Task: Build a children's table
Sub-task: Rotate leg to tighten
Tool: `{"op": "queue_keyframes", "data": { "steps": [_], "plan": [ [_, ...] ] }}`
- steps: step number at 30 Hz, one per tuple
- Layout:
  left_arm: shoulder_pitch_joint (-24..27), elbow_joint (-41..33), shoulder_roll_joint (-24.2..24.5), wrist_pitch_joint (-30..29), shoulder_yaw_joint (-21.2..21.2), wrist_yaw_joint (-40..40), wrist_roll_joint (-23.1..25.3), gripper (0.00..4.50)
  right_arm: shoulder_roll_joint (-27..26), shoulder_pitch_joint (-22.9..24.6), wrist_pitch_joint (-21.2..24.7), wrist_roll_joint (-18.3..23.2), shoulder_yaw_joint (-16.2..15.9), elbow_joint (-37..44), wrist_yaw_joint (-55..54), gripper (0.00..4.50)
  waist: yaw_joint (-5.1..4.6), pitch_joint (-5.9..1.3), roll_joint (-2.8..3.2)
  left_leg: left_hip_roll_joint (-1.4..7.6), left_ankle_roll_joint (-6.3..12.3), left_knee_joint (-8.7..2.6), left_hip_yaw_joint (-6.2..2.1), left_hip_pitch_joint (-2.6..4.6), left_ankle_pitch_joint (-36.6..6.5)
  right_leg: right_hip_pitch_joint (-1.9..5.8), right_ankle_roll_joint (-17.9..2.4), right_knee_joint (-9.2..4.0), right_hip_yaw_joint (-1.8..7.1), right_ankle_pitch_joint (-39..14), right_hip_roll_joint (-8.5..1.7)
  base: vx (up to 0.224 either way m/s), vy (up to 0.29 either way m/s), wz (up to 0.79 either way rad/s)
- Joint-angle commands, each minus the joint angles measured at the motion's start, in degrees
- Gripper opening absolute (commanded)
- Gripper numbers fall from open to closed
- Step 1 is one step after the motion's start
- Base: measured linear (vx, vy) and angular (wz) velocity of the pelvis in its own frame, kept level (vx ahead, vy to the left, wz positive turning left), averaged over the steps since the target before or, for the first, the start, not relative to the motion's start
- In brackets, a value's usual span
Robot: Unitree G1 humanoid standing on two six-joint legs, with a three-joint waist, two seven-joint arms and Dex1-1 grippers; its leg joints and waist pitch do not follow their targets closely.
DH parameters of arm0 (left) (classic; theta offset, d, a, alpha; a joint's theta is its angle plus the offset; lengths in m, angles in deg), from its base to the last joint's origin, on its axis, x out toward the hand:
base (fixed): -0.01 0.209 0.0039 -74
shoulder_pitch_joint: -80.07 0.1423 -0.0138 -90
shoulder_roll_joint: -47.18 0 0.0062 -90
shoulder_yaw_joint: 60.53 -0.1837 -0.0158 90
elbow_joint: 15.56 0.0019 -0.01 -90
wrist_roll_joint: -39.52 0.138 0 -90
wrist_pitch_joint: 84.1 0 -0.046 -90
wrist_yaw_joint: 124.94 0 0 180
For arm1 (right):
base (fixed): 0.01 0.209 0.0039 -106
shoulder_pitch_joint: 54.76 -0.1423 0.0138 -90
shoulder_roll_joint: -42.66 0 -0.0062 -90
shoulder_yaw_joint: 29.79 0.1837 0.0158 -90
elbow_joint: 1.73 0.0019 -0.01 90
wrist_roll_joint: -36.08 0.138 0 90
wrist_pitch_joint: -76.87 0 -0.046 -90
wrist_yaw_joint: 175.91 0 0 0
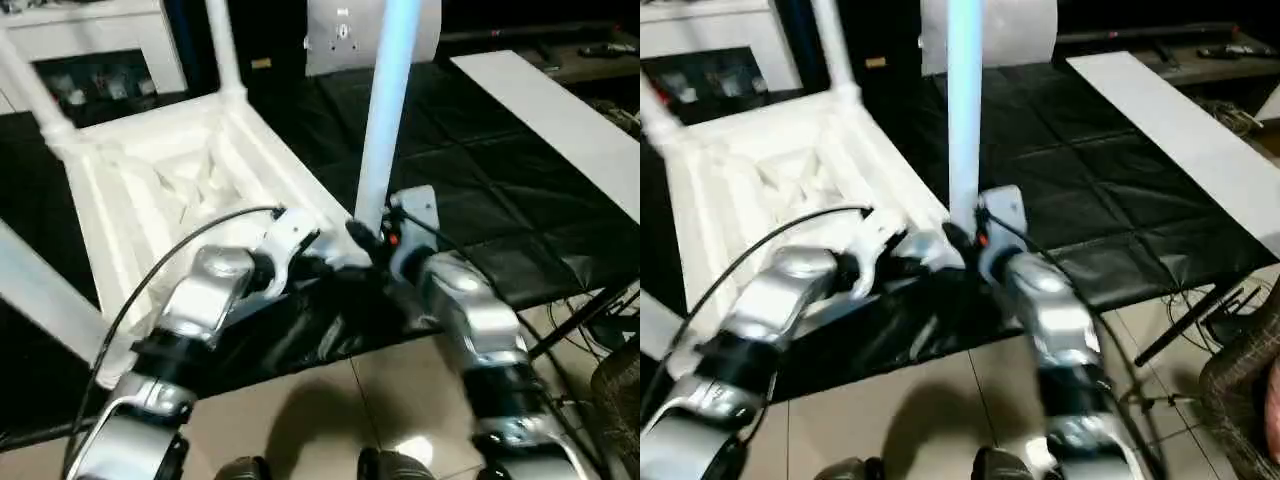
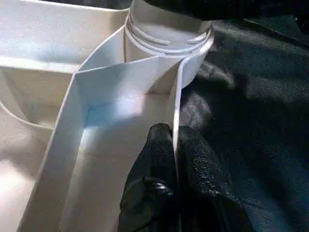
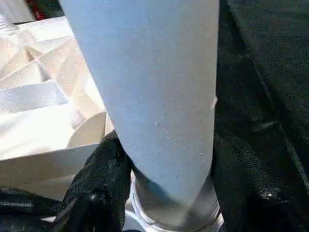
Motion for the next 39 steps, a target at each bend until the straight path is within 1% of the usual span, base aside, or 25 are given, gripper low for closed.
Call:
{"op": "queue_keyframes", "data": {
  "steps": [1,3,4,6,7,9,10,12,13,15,16,17,18,19,21,22,24,25,26,28,30,31,33,35,39],
  "plan": [
    [-2.5,0.5,-3.9,1.1,-3.3,-1.5,-0.6,0.00,-7.5,0.7,0.6,3.4,-8.6,-1.9,5.5,2.74,0.54,-3.08,-0.22,3.26,1.15,-4.59,-1.66,0.49,-19.4,2.04,-8.1,-5.03,2.96,-25.0,-4.34,0.000,0.000,0.00],
    [-1.8,-0.4,-2.4,1.6,-3.8,0.4,-0.3,0.00,-6.2,1.7,-0.9,3.4,-7.6,-0.7,6.2,2.79,0.60,-3.17,-0.30,3.25,1.60,-4.56,-1.51,0.32,-18.5,2.26,-9.0,-4.86,3.03,-23.0,-4.37,0.000,0.000,0.00],
    [-1.2,-1.1,-1.3,2.5,-4.3,2.2,-0.6,0.00,-4.8,2.3,-1.6,3.4,-7.2,0.1,7.1,3.11,0.70,-3.21,-0.25,3.26,1.75,-4.51,-1.43,0.37,-18.2,2.27,-9.1,-4.88,3.07,-22.8,-4.41,0.000,0.000,0.00],
    [-0.7,-1.7,-0.5,3.1,-4.7,3.3,-0.9,0.00,-3.8,2.7,-2.0,3.4,-7.0,0.7,7.7,3.11,0.82,-3.30,-0.26,3.27,1.95,-4.50,-1.44,0.25,-17.5,2.42,-9.3,-4.70,3.13,-22.1,-4.43,0.000,0.000,0.00],
    [-0.3,-2.2,0.3,3.4,-4.9,4.5,-1.2,0.00,-2.4,3.2,-2.5,3.7,-7.0,1.7,9.1,3.23,0.94,-3.61,-0.27,3.30,2.49,-4.33,-1.32,0.09,-15.0,2.75,-10.3,-4.19,3.15,-18.0,-4.35,0.000,0.000,0.00],
    [1.0,-3.1,2.7,5.2,-5.6,8.6,-1.9,0.00,2.1,5.0,-3.3,5.5,-7.4,5.4,15.3,3.37,1.22,-3.80,-0.25,3.31,3.67,-4.05,-1.21,0.03,-13.3,3.08,-11.1,-3.95,3.08,-15.3,-4.34,0.000,0.000,0.00],
    [1.0,-3.1,2.7,5.2,-5.6,8.6,-1.9,0.00,2.1,5.0,-3.3,5.5,-7.4,5.4,15.3,3.50,1.34,-3.85,-0.29,3.34,4.02,-3.93,-1.11,-0.03,-12.5,3.21,-11.3,-3.80,3.13,-14.1,-4.33,0.000,0.000,0.00],
    [2.2,-3.7,6.6,9.1,-7.1,15.1,-2.1,0.00,8.4,6.9,-4.4,7.0,-7.7,8.9,24.2,3.71,1.87,-4.33,-0.17,3.24,5.52,-3.46,-0.99,-0.13,-8.9,3.56,-12.4,-3.26,3.05,-10.0,-4.32,0.000,0.000,0.00],
    [2.6,-3.7,7.9,11.5,-7.6,17.7,-2.5,0.00,10.4,7.2,-5.2,7.5,-7.7,9.5,26.9,3.71,2.21,-4.46,-0.14,3.29,6.53,-3.26,-0.87,-0.09,-7.0,3.54,-13.3,-2.86,3.00,-6.5,-4.20,0.000,0.000,0.00],
    [3.0,-3.6,10.5,13.7,-8.7,22.9,-3.0,0.00,13.7,7.4,-6.1,8.5,-7.0,9.8,31.8,3.97,2.39,-4.50,-0.02,3.37,7.34,-3.14,-0.81,-0.01,-6.2,3.50,-14.6,-2.60,2.92,-4.3,-4.17,0.000,0.000,0.00],
    [3.0,-3.6,10.5,13.7,-8.7,22.9,-3.0,0.00,13.7,7.4,-6.1,8.5,-7.0,9.8,31.8,4.05,2.59,-4.52,0.14,3.53,7.48,-3.09,-0.76,0.14,-6.0,3.36,-15.2,-2.45,2.89,-3.8,-4.06,0.000,0.000,0.00],
    [3.1,-2.7,13.0,17.7,-10.2,27.5,-2.7,0.00,16.2,7.0,-7.1,8.9,-6.8,9.3,35.8,4.15,3.10,-4.46,0.12,3.61,7.19,-3.11,-0.81,0.33,-6.8,3.33,-15.3,-2.65,2.82,-5.1,-4.05,0.000,0.000,0.00],
    [3.1,-2.3,14.0,19.7,-10.9,29.3,-2.7,0.00,17.3,6.8,-7.5,9.2,-6.9,9.1,37.4,4.15,3.11,-4.41,0.08,3.67,7.05,-3.19,-0.73,0.31,-7.2,3.36,-15.4,-2.61,2.89,-5.7,-4.07,0.000,0.000,0.00],
    [2.9,-1.6,15.2,21.4,-11.3,32.4,-3.3,0.00,19.4,6.2,-8.7,9.6,-7.7,8.7,40.9,4.25,3.59,-4.35,0.18,3.82,6.58,-3.25,-0.67,0.55,-8.1,3.18,-15.2,-2.72,2.82,-7.1,-3.95,0.000,0.000,0.00],
    [2.1,-0.3,16.1,22.5,-11.6,35.2,-3.8,0.00,21.9,5.3,-9.3,10.5,-8.8,8.3,46.2,4.25,4.47,-4.35,0.30,4.07,5.56,-3.27,-0.60,0.82,-9.3,3.03,-15.2,-2.47,2.79,-8.2,-3.88,0.000,0.000,0.00],
    [2.0,-0.1,16.2,22.7,-11.7,35.5,-3.8,0.00,22.2,5.3,-9.3,10.7,-9.0,8.4,47.0,4.25,4.47,-4.35,0.30,4.07,5.56,-3.27,-0.60,0.82,-9.3,3.03,-15.2,-2.47,2.79,-8.2,-3.88,0.000,0.000,0.00],
    [1.1,0.8,16.6,23.9,-12.1,37.6,-4.1,0.00,24.2,4.7,-8.6,12.2,-10.7,8.9,52.6,4.25,4.77,-4.15,-0.01,4.06,4.62,-3.41,-0.59,0.92,-12.3,3.01,-14.8,-2.89,2.84,-12.0,-4.18,0.000,0.000,0.00],
    [0.8,1.2,16.8,24.3,-12.3,38.4,-4.1,0.00,24.9,4.4,-8.5,12.6,-11.3,8.9,54.4,4.10,5.01,-4.02,0.26,4.19,4.12,-3.51,-0.65,1.06,-13.0,2.87,-14.4,-3.07,2.92,-14.0,-4.36,0.000,0.000,0.00],
    [0.8,1.2,16.8,24.3,-12.3,38.4,-4.1,0.00,24.9,4.4,-8.5,12.6,-11.3,8.9,54.4,4.00,5.00,-4.01,0.24,4.21,3.83,-3.56,-0.65,1.07,-13.3,2.83,-14.2,-3.16,2.93,-14.7,-4.31,0.000,0.000,0.00],
    [-0.3,2.8,17.2,26.0,-13.0,40.1,-3.7,0.00,26.5,3.5,-8.8,12.8,-12.7,7.7,58.7,3.92,5.14,-4.08,-0.20,4.21,3.45,-3.63,-0.80,0.77,-12.9,3.07,-13.6,-3.09,2.96,-15.2,-4.51,0.000,0.000,0.00],
    [-1.4,4.3,17.5,27.7,-13.6,41.7,-3.4,0.00,27.7,2.2,-9.5,12.5,-14.0,5.6,62.3,3.86,5.16,-4.15,-0.18,4.08,3.52,-3.53,-0.76,0.82,-13.1,3.07,-13.5,-3.19,2.92,-16.0,-4.51,0.000,0.000,0.00],
    [-1.7,4.8,17.6,28.1,-13.7,42.1,-3.3,0.00,28.0,1.9,-9.8,12.5,-14.3,5.0,63.2,3.68,5.15,-4.14,-0.21,3.99,3.59,-3.46,-0.77,0.75,-12.8,3.10,-13.6,-3.20,2.87,-16.2,-4.52,0.000,0.000,0.00],
    [-2.2,5.6,17.7,29.0,-13.9,42.9,-3.2,0.00,28.5,1.2,-10.5,12.2,-15.0,3.9,64.6,3.51,5.35,-4.14,-0.24,4.08,3.67,-3.35,-0.64,0.89,-12.2,2.92,-13.8,-3.15,3.00,-15.5,-4.56,0.000,0.000,0.00],
    [-2.9,6.6,17.7,29.7,-14.0,43.5,-3.0,0.00,29.0,0.0,-12.4,11.1,-16.3,1.5,66.4,3.47,5.40,-4.46,-0.31,4.04,3.94,-3.17,-0.68,0.65,-10.5,3.18,-14.2,-2.80,2.87,-13.7,-4.65,0.000,0.000,0.00],
    [-3.3,7.0,17.7,29.9,-14.1,43.6,-3.0,0.00,28.9,-0.5,-12.7,11.0,-16.5,0.4,66.9,3.05,5.78,-4.57,-0.37,4.09,5.20,-2.96,-0.59,0.67,-8.1,3.16,-15.3,-2.32,2.83,-9.7,-4.47,0.000,0.000,0.00]
  ]
}}
